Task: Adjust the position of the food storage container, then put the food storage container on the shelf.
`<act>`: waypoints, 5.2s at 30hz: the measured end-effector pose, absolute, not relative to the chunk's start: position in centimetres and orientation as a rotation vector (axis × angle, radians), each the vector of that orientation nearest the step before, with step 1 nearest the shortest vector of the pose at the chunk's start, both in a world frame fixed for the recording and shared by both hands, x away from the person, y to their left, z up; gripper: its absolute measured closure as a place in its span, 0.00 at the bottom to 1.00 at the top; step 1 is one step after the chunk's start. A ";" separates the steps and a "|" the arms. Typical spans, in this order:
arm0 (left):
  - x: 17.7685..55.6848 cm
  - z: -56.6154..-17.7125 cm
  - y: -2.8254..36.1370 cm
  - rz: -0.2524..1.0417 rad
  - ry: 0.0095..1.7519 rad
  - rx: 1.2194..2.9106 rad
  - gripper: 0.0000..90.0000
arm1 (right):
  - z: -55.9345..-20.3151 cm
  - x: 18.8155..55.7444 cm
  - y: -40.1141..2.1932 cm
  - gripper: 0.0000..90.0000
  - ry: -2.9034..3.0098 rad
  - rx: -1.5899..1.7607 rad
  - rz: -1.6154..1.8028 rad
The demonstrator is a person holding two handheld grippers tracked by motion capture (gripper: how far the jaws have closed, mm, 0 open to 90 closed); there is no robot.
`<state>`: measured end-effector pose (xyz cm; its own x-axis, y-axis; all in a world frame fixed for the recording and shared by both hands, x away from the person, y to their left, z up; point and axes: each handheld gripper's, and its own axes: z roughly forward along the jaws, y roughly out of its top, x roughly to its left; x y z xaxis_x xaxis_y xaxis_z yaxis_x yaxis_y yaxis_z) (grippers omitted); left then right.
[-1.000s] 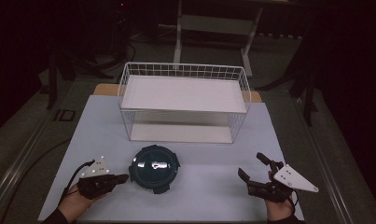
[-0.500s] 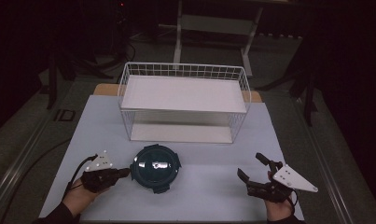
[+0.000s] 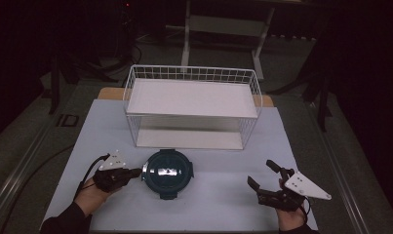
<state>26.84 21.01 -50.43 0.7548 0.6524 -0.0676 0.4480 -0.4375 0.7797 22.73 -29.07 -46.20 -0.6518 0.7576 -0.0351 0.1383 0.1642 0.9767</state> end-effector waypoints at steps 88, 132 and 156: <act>29.7 -49.5 8.6 0.148 0.706 2.075 0.62 | -46.4 22.9 -28.8 0.15 1.939 0.843 1.533; 31.9 -50.0 7.9 -0.198 1.069 1.930 0.03 | -44.8 21.7 -27.2 0.16 1.903 0.706 1.457; 33.0 -51.6 7.8 -0.574 1.234 1.804 0.52 | -45.6 22.1 -25.9 0.12 2.026 0.794 1.411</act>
